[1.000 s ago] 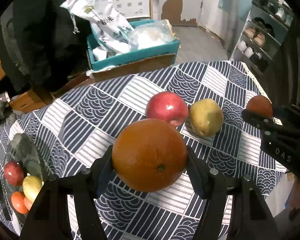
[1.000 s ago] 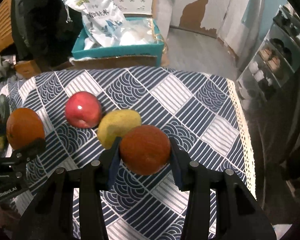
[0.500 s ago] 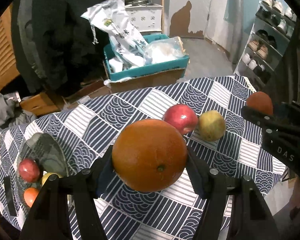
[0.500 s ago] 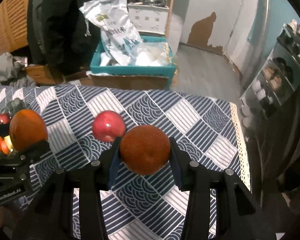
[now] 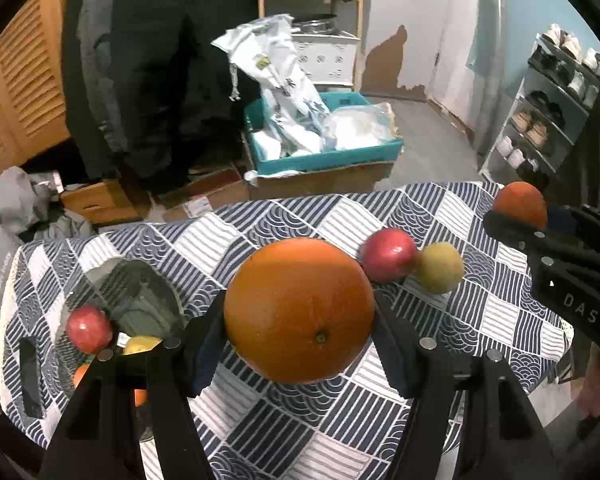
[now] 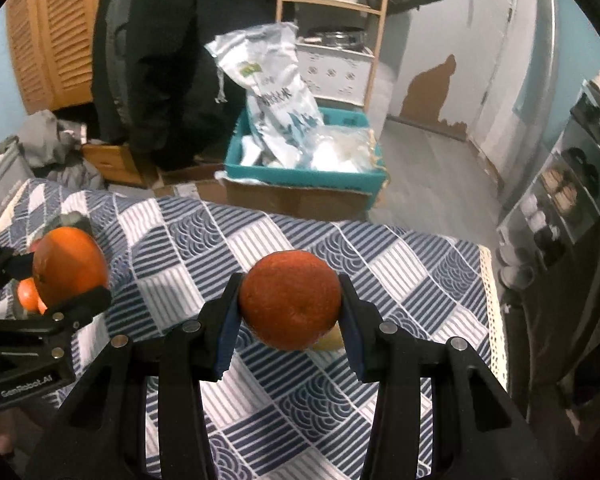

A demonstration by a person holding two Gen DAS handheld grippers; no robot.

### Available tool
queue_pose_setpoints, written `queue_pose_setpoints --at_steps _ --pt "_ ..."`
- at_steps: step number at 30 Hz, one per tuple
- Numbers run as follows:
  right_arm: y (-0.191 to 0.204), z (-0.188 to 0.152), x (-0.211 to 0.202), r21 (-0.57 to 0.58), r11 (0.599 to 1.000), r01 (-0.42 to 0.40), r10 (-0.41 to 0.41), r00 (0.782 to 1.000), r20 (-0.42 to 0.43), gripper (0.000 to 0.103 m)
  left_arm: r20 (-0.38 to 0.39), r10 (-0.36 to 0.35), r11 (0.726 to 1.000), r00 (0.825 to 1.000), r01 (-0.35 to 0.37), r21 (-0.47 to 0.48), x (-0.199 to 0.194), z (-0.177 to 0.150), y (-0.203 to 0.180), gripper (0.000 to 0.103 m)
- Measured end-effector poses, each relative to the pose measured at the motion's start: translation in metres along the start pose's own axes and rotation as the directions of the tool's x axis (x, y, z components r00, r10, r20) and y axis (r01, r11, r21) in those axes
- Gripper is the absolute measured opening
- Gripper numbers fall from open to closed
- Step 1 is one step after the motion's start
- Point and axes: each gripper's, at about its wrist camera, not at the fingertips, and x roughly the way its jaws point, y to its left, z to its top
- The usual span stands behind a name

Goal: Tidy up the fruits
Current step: 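Lift the tangerine and large orange and carry both over the glass bowl, then lower the tangerine and large orange into the bowl and open both tools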

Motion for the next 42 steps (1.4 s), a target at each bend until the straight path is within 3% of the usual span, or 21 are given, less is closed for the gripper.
queue_pose_setpoints --at_steps 21,42 --pt "0.085 0.036 0.005 -0.100 0.990 -0.103 0.106 0.994 0.026 0.044 0.032 0.056 0.990 0.998 -0.052 -0.129 -0.025 -0.012 0.083 0.068" --pt "0.178 0.060 0.034 -0.214 0.958 -0.193 0.195 0.981 -0.013 0.044 -0.011 0.145 0.945 0.989 -0.142 -0.295 -0.023 -0.038 0.186 0.068"
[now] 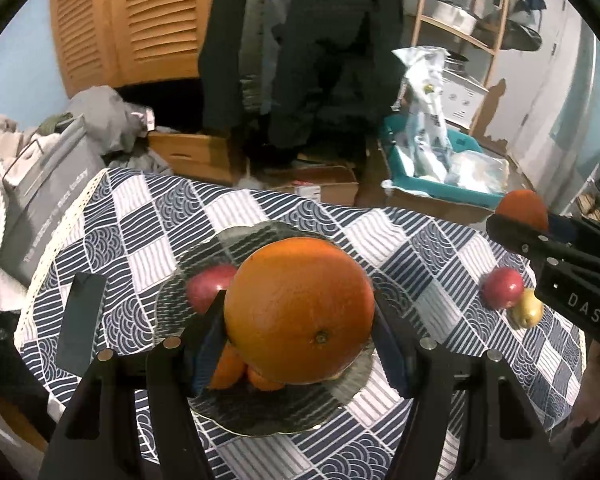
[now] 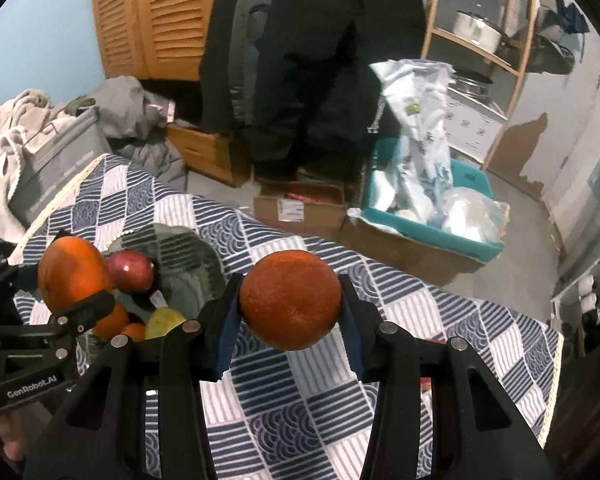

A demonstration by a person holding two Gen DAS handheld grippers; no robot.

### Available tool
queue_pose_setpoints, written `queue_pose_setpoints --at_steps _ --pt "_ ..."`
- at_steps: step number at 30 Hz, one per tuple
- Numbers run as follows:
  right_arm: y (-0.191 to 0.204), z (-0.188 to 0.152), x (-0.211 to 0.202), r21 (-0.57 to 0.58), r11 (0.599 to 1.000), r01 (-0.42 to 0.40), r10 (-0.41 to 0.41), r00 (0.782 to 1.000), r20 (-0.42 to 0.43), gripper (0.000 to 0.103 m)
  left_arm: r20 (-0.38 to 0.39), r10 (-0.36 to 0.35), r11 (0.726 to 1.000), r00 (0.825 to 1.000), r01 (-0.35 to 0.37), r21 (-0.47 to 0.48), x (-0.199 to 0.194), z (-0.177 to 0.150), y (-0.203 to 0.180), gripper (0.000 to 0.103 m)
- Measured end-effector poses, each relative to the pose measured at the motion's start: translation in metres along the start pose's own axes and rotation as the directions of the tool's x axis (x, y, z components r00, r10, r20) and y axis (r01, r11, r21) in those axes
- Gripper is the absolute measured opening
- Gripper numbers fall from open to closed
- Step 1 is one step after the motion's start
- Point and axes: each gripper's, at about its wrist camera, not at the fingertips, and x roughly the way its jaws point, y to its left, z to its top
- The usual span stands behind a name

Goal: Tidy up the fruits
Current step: 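Lower the tangerine and large orange into the bowl and open both tools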

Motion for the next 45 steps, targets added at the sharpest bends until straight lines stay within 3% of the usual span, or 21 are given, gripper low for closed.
queue_pose_setpoints --at_steps 13,18,27,45 --pt "0.032 0.009 0.044 -0.027 0.997 -0.067 0.065 0.996 -0.058 0.044 -0.074 0.039 0.998 0.997 -0.043 -0.053 0.036 -0.010 0.030 0.069" --pt "0.036 0.006 0.068 0.001 0.991 -0.135 0.135 0.986 -0.103 0.044 -0.112 0.037 0.996 0.993 -0.046 -0.079 0.053 -0.015 0.038 0.069" --pt "0.051 -0.011 0.103 -0.012 0.986 -0.166 0.161 0.969 -0.186 0.044 -0.176 0.040 0.994 0.984 -0.056 -0.088 0.077 -0.025 0.041 0.069" --pt "0.056 -0.012 0.119 0.019 0.977 -0.211 0.209 0.952 -0.223 0.045 -0.252 0.050 0.995 0.966 -0.069 -0.066 0.094 -0.031 0.039 0.069"
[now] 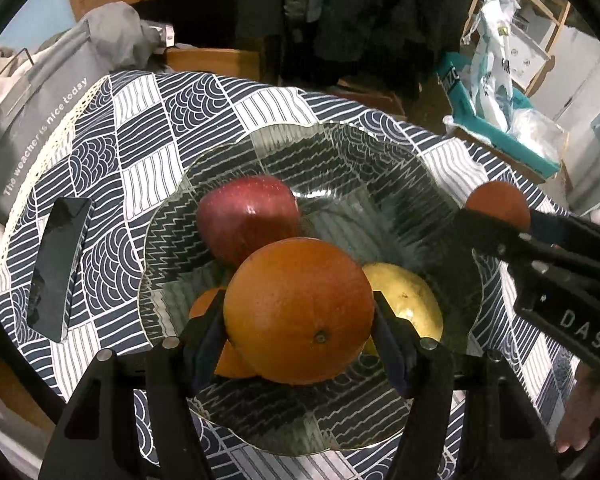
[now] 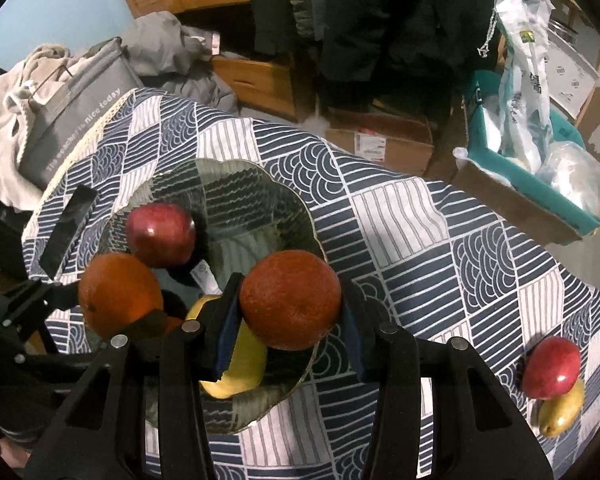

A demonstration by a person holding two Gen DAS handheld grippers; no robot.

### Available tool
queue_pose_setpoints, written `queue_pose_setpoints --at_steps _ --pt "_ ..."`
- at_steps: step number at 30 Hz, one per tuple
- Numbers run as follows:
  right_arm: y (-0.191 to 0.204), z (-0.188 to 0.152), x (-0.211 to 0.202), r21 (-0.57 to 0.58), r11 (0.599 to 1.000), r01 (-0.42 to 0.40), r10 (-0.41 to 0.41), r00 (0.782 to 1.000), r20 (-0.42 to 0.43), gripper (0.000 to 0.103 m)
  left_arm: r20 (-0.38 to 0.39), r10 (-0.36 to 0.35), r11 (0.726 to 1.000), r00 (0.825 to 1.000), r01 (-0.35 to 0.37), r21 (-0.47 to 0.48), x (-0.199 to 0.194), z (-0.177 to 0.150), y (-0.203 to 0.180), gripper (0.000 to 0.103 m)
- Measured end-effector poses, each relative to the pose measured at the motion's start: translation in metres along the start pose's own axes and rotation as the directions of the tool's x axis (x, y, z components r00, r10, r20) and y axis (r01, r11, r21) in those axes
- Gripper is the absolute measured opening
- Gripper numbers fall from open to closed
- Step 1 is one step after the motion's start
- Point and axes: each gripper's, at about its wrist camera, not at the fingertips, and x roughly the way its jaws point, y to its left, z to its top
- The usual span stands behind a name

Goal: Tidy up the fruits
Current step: 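Lower the tangerine and large orange into the bowl and open both tools, then withdraw both tools from the bowl toward the red apple and pear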

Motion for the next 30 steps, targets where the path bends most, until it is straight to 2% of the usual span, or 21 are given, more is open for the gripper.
queue_pose_setpoints --at_steps 4,6,11,13,14,21,30 --pt "0.001 0.002 0.001 0.005 1.000 -0.011 0.011 1.000 -0.003 0.046 -0.026 0.001 1.000 1.000 -0.001 0.003 0.003 -0.002 0.000 0.069" --pt "0.001 0.002 0.000 0.008 1.000 -0.021 0.021 1.000 0.002 0.055 -0.026 -0.009 1.000 1.000 0.009 -0.002 0.003 -0.002 0.001 0.069" --pt "0.000 0.006 -0.008 0.015 0.999 -0.031 0.031 0.999 0.024 0.061 -0.001 -0.012 1.000 1.000 0.012 -0.008 -0.001 -0.001 0.001 0.070" --pt "-0.001 0.007 -0.010 0.020 0.999 -0.029 0.028 0.999 0.031 0.061 0.035 0.000 1.000 0.999 0.000 0.003 -0.009 0.000 -0.001 0.084" --pt "-0.002 0.007 -0.011 0.024 0.999 -0.030 0.029 0.999 0.033 0.061 0.050 0.007 1.000 0.999 -0.008 0.007 -0.012 0.001 -0.001 0.085" --pt "-0.009 0.007 -0.026 0.051 0.999 -0.013 0.010 0.998 0.059 0.062 0.071 0.002 1.000 0.998 -0.003 0.012 -0.025 0.003 -0.003 0.085" --pt "-0.018 0.001 -0.054 0.061 0.997 0.049 -0.055 0.992 0.110 0.066 0.113 -0.017 0.999 0.993 0.011 0.054 -0.049 0.002 -0.015 0.085"
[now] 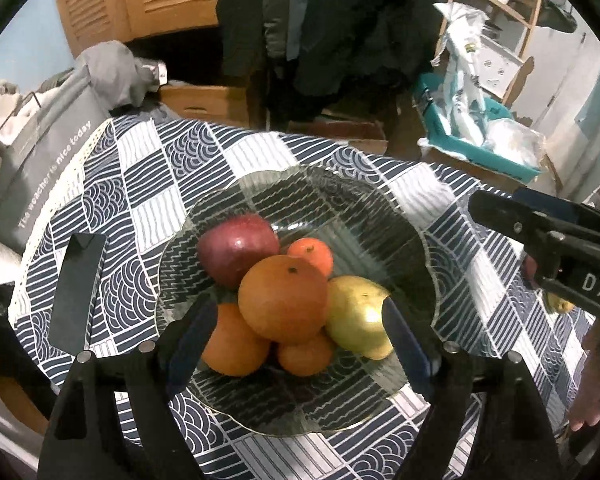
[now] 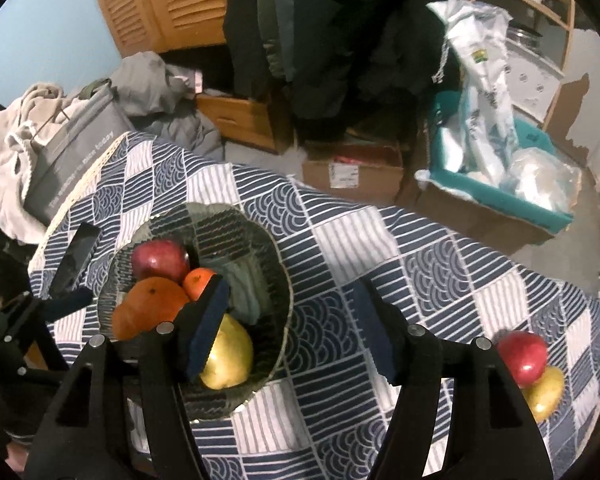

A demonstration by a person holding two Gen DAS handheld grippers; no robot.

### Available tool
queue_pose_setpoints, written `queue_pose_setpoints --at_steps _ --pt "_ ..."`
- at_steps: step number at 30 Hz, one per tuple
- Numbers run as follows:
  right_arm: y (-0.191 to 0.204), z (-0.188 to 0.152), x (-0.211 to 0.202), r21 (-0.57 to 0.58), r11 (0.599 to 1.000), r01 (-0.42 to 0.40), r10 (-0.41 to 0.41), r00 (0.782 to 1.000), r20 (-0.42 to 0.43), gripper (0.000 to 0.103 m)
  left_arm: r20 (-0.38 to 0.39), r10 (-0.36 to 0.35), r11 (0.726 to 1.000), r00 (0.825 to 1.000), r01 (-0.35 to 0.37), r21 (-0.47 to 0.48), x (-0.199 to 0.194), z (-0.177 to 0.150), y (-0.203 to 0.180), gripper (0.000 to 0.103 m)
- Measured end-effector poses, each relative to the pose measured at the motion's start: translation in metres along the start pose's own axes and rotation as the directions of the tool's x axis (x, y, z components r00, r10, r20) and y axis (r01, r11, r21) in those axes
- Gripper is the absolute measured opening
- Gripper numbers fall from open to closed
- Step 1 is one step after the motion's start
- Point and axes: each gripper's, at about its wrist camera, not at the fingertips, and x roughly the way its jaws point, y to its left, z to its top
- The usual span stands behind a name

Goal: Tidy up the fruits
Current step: 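Withdraw both tools from the bowl toward the red apple and pear, then move the right tool to the pear while the left tool approaches the red apple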

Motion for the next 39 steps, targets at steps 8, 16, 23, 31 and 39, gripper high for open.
queue_pose_setpoints --at_steps 8,16,23,31,39 --pt "-0.008 -0.006 -0.026 -0.026 0.995 0.094 -0.093 0.995 0.048 0.069 0.054 -0.008 0.999 0.999 0.006 0.038 -0.023 0.004 -0.015 0.086" --pt "-0.019 -0.013 -0.052 -0.016 0.986 0.164 -0.163 0.983 0.084 0.074 0.080 -0.038 0.997 0.996 0.033 0.066 -0.038 0.006 -0.029 0.086" --pt "-0.029 -0.020 -0.074 -0.003 0.980 0.198 -0.197 0.974 0.109 0.074 0.104 -0.062 0.995 0.993 0.053 0.081 -0.051 0.006 -0.041 0.086" --pt "-0.048 -0.034 -0.098 0.028 0.970 0.240 -0.242 0.962 0.127 0.076 0.141 -0.081 0.992 0.987 0.066 0.111 -0.071 0.007 -0.058 0.087" --pt "-0.068 -0.048 -0.120 0.054 0.958 0.282 -0.287 0.948 0.141 0.079 0.155 -0.102 0.986 0.983 0.078 0.149 -0.081 0.007 -0.078 0.087"
